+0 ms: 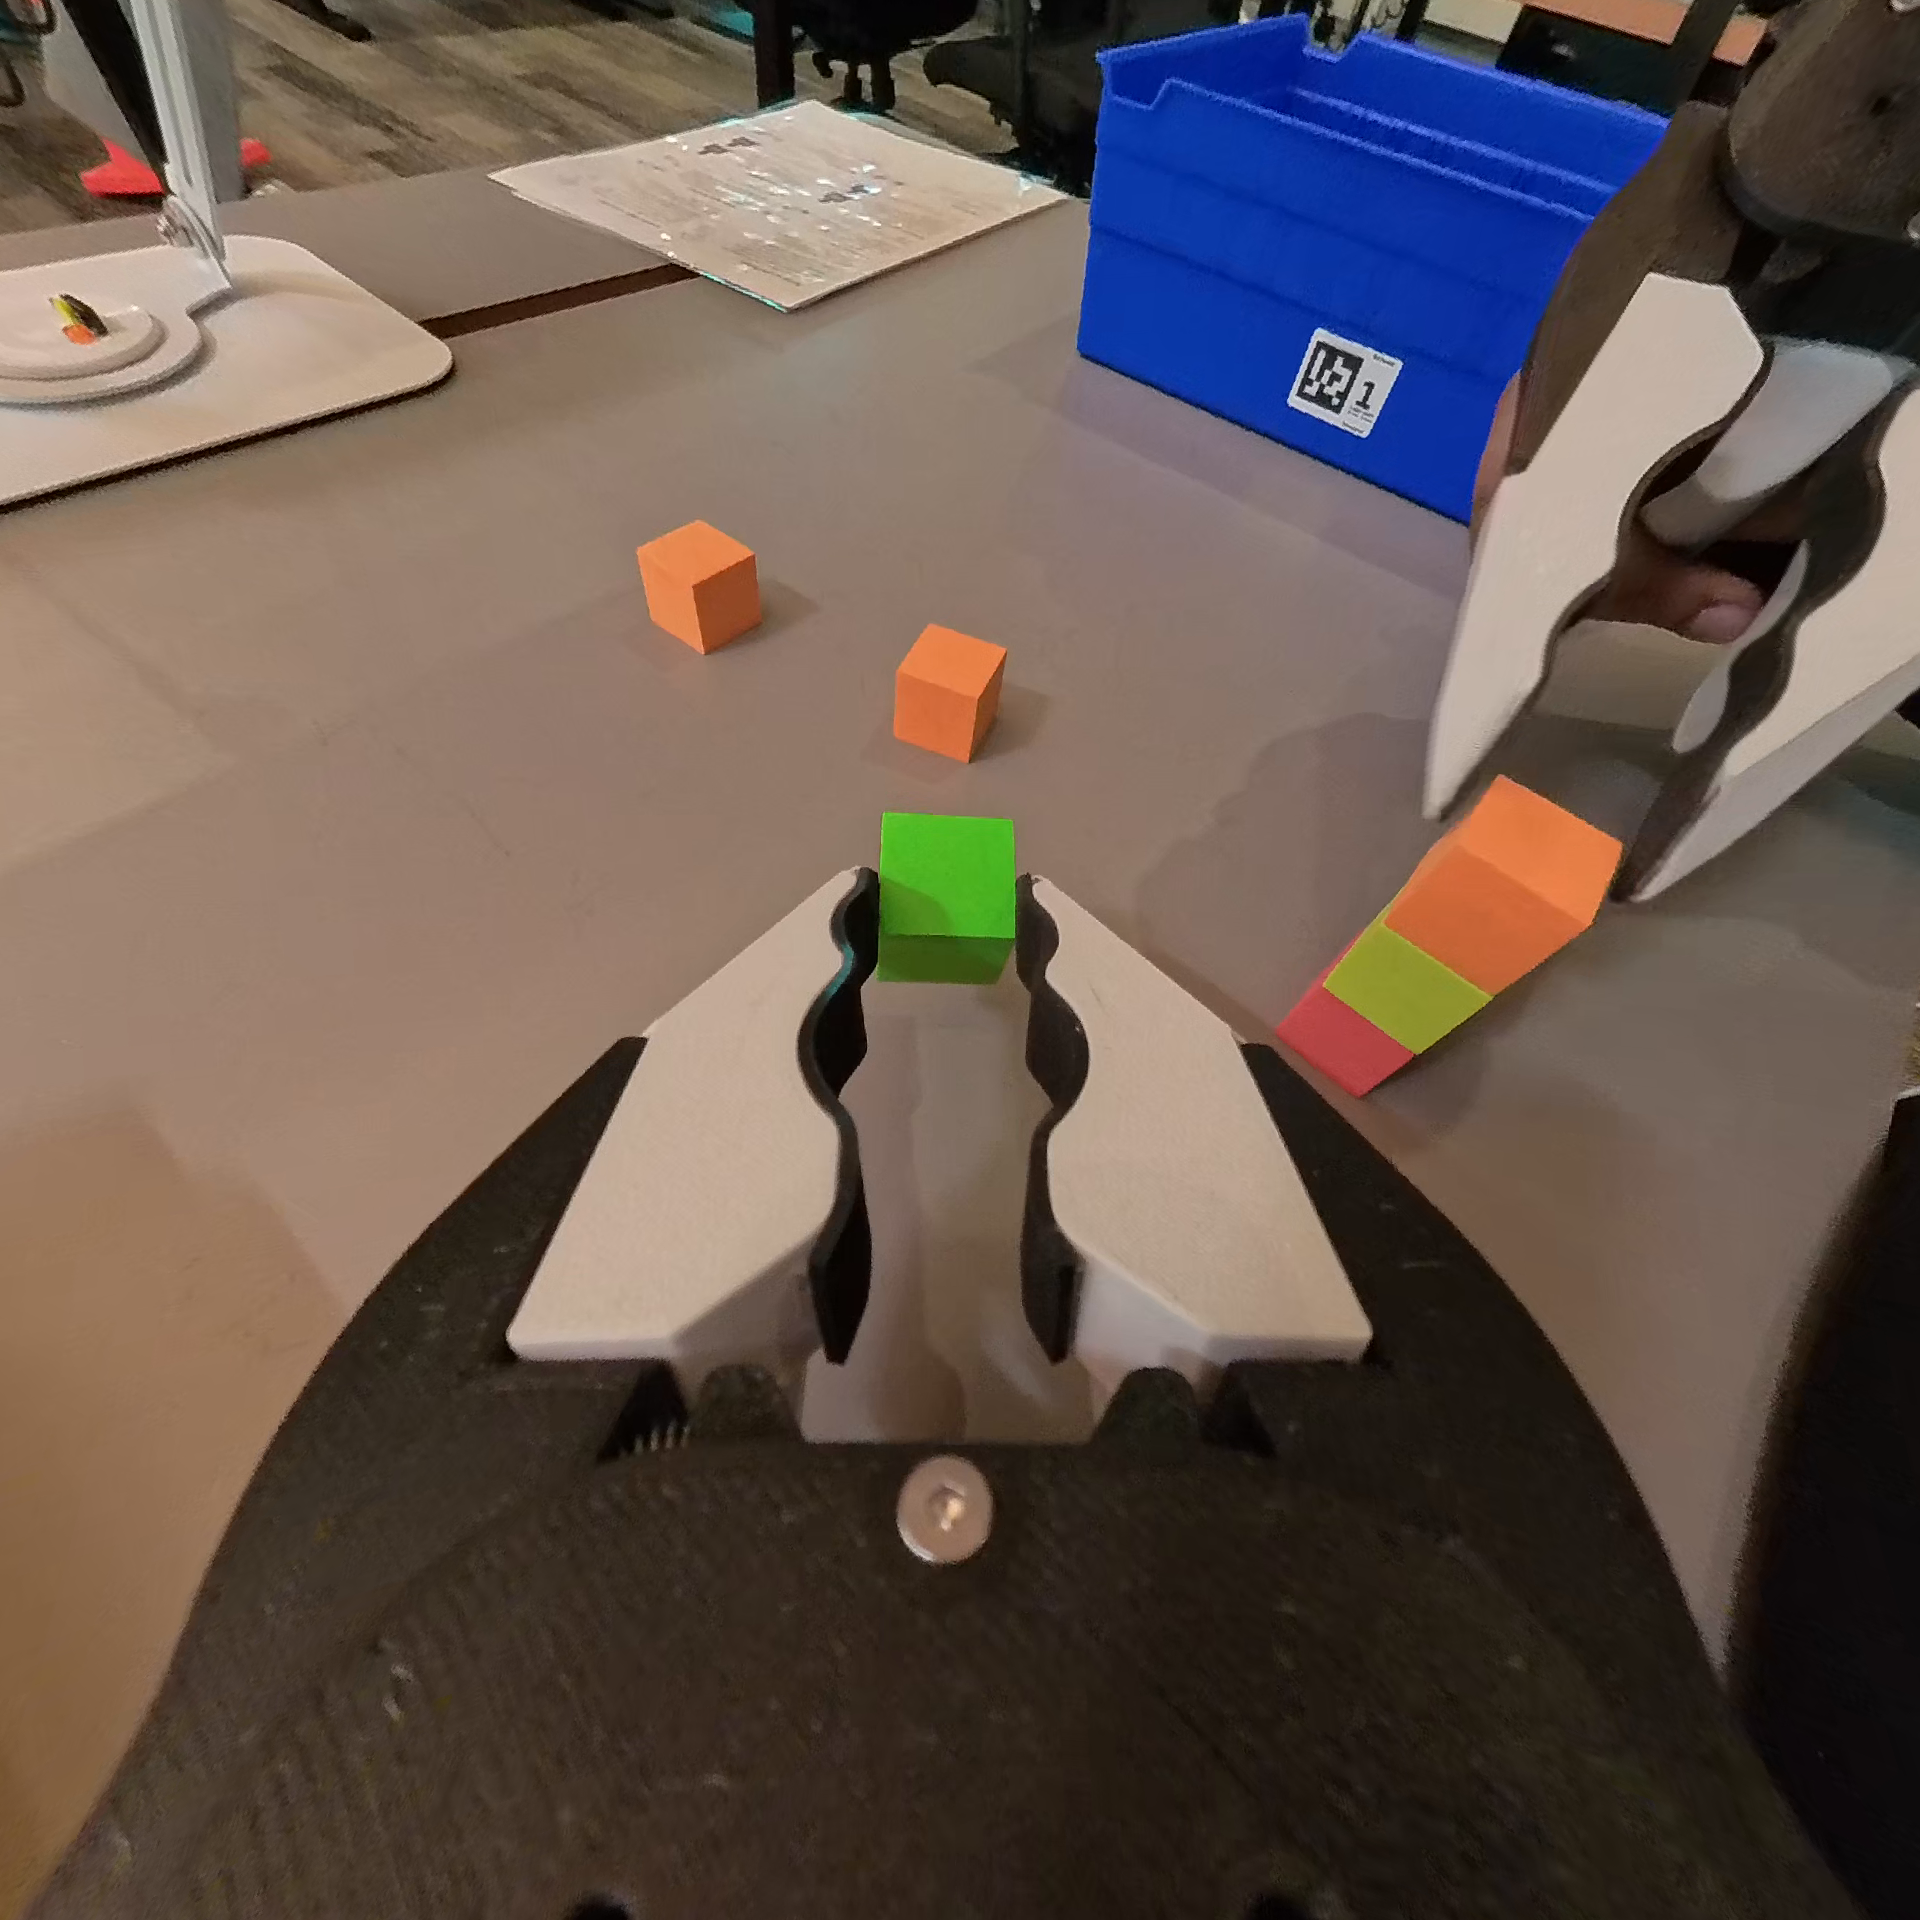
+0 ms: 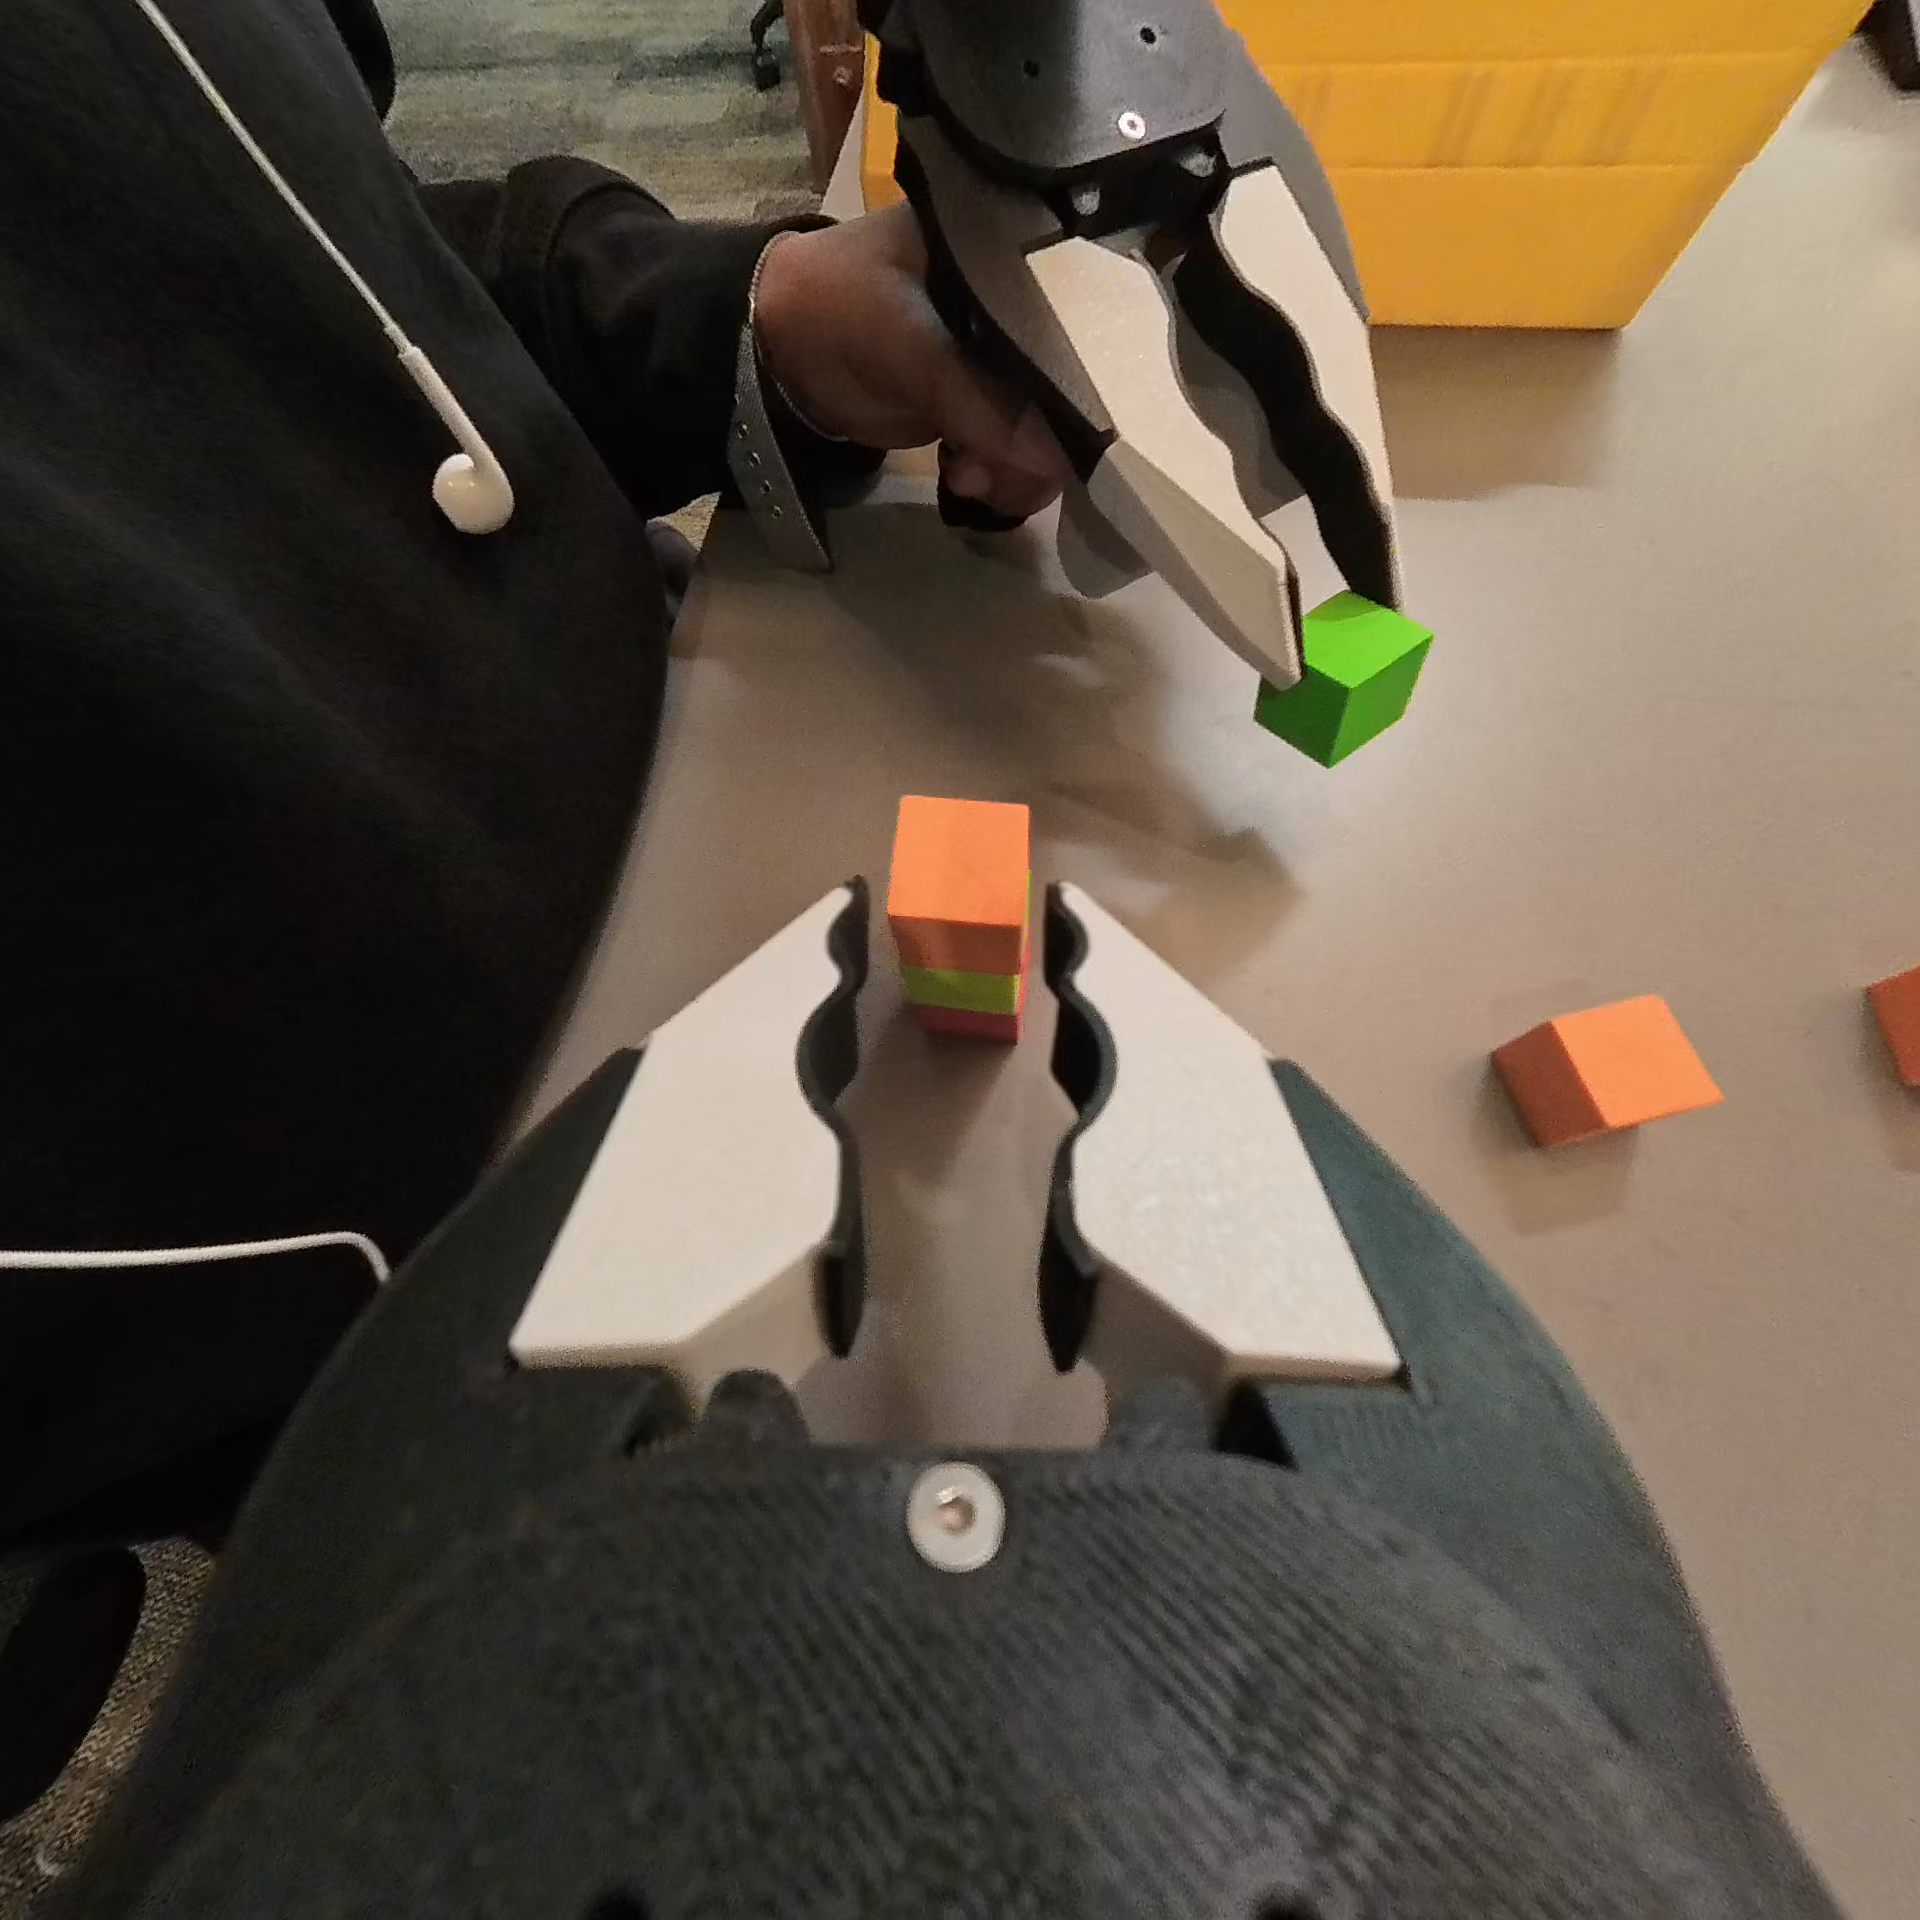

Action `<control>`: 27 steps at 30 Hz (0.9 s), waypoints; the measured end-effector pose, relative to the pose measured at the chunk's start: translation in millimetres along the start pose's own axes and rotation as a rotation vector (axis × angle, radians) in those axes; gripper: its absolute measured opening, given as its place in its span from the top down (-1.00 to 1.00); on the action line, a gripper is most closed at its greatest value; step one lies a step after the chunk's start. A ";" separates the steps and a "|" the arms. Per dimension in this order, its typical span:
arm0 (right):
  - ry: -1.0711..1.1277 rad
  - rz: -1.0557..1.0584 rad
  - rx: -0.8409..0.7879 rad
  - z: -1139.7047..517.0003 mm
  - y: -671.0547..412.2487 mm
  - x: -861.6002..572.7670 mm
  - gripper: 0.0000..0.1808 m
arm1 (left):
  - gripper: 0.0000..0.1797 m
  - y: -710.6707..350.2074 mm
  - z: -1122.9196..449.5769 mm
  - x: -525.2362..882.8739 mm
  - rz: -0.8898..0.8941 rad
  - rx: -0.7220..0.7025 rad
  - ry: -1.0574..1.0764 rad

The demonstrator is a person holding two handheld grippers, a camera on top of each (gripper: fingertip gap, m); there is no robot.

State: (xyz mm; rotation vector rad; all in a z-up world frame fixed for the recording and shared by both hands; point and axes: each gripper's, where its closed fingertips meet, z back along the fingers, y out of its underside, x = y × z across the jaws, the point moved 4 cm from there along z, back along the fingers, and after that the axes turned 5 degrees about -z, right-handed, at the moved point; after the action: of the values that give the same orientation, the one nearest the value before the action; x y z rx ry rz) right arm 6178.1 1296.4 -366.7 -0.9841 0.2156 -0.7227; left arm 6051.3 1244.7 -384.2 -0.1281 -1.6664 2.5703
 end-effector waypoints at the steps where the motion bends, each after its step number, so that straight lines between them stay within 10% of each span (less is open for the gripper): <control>1: 0.007 0.000 -0.002 0.1 -0.1 -0.2 0.60 | 0.75 -0.6 0.5 -0.1 -0.002 -0.003 -0.001; 12: 0.093 -0.075 -0.115 16.0 0.7 -5.6 0.60 | 0.75 -35.1 20.6 -59.8 -0.118 -0.176 0.362; 27: 0.144 -0.130 -0.188 29.0 18.7 -4.1 0.65 | 0.75 -38.9 8.0 -88.2 -0.240 -0.020 0.547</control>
State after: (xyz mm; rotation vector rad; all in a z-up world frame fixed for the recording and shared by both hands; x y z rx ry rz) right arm 6197.4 1325.3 -366.5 -1.1336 0.3530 -0.9060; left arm 6138.7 1243.7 -342.9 -0.5404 -1.3996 2.0889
